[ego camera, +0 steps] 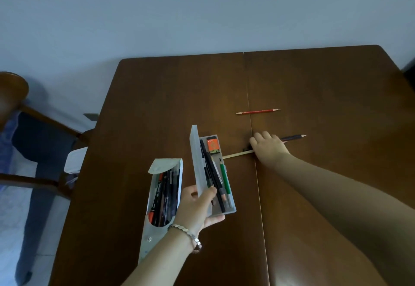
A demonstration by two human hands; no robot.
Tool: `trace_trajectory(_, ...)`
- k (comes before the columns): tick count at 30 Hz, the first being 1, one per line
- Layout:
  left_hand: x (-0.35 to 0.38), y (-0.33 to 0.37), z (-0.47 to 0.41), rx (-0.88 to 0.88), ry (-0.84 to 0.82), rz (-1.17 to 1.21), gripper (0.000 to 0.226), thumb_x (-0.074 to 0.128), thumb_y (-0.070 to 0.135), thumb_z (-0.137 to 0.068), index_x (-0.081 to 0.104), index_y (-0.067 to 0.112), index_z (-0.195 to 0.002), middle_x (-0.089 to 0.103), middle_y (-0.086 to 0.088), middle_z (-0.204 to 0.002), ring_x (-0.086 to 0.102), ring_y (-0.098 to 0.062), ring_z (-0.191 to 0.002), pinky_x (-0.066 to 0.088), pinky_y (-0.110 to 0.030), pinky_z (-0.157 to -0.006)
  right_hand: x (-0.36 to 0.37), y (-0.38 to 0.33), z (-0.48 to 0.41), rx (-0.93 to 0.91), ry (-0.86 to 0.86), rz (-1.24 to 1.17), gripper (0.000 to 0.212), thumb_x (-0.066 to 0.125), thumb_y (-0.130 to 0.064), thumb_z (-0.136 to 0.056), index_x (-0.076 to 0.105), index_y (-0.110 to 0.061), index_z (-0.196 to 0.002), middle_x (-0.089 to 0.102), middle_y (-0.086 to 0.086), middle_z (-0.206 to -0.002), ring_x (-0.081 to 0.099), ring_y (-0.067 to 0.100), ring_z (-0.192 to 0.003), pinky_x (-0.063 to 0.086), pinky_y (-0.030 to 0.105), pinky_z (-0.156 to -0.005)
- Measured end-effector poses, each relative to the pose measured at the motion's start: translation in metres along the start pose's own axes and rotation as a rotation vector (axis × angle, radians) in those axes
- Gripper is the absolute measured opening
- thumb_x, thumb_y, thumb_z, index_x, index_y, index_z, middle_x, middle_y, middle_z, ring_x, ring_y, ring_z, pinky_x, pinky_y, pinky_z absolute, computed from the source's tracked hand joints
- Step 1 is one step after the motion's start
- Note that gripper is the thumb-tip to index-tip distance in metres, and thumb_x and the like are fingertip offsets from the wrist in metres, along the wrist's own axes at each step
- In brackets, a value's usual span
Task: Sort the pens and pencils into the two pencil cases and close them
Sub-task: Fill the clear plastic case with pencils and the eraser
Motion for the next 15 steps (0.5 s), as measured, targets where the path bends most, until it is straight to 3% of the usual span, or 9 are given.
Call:
trace_trajectory(5,0.004,0.006,-0.006,0.004,-0.01,0.021,0.031,0.059,0.006,-0.087,0.043,0.013,-0.111,0.049,-0.007,-0.101,0.054,-0.037,-0.111,0.055,-0.052,-0.078,0.015,0.005,0.005,0.029,-0.078,-0.01,0.028,0.028,-0.011,-0.099,0.037,-0.007,-0.125,0.046,0.013,-0.126,0.049,0.028,-0.112,0.047,0.034,-0.087)
trace_trajectory(7,0.005,0.004,-0.004,0.004,-0.008,0.017,0.03,0.059,0.006,-0.087,0.043,0.013,-0.111,0.049,-0.01,-0.107,0.056,-0.036,-0.108,0.056,-0.052,-0.078,0.019,0.01,0.012,0.103,-0.143,-0.135,0.025,0.029,-0.009,-0.099,0.037,-0.006,-0.122,0.046,0.014,-0.123,0.055,0.031,-0.106,0.049,0.036,-0.082)
trace_trajectory(9,0.005,0.001,-0.001,-0.002,-0.008,0.02,0.024,0.059,0.006,-0.087,0.045,0.013,-0.105,0.05,-0.009,-0.102,0.056,-0.034,-0.102,0.055,-0.052,-0.08,0.016,0.014,0.024,0.258,-0.14,-0.435,0.021,0.035,-0.01,-0.098,0.038,-0.003,-0.117,0.051,0.015,-0.116,0.06,0.036,-0.097,0.047,0.04,-0.075)
trace_trajectory(11,0.003,-0.002,0.002,-0.004,-0.015,0.048,0.018,0.059,0.004,-0.087,0.047,0.014,-0.096,0.051,-0.007,-0.095,0.055,-0.031,-0.097,0.054,-0.054,-0.082,0.005,0.018,0.037,0.378,0.033,-0.799,0.016,0.041,-0.013,-0.096,0.039,-0.004,-0.109,0.058,0.014,-0.095,0.061,0.034,-0.079,0.044,0.036,-0.061)
trace_trajectory(13,0.001,-0.005,0.004,0.0,-0.02,0.069,0.014,0.059,0.004,-0.087,0.05,0.013,-0.092,0.052,-0.006,-0.095,0.054,-0.031,-0.098,0.053,-0.054,-0.082,-0.012,0.018,0.055,0.42,0.273,-1.136,0.009,0.046,-0.02,-0.096,0.043,-0.011,-0.098,0.053,0.002,-0.072,0.052,0.017,-0.057,0.041,0.027,-0.05)
trace_trajectory(15,0.0,-0.01,0.008,0.014,-0.019,0.037,0.01,0.059,0.006,-0.087,0.051,0.013,-0.09,0.053,-0.007,-0.096,0.057,-0.03,-0.096,0.055,-0.052,-0.079,-0.025,0.013,0.077,0.463,0.477,-1.43,0.023,0.05,-0.027,-0.095,0.044,-0.018,-0.075,0.04,-0.005,-0.059,0.037,0.004,-0.046,0.034,0.014,-0.043)
Point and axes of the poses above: each hand's wrist, its own z-axis away from the middle knuckle, its own x-axis out of the palm, y = z × x, the point moved 4 cm from there along -z, towards the middle knuckle
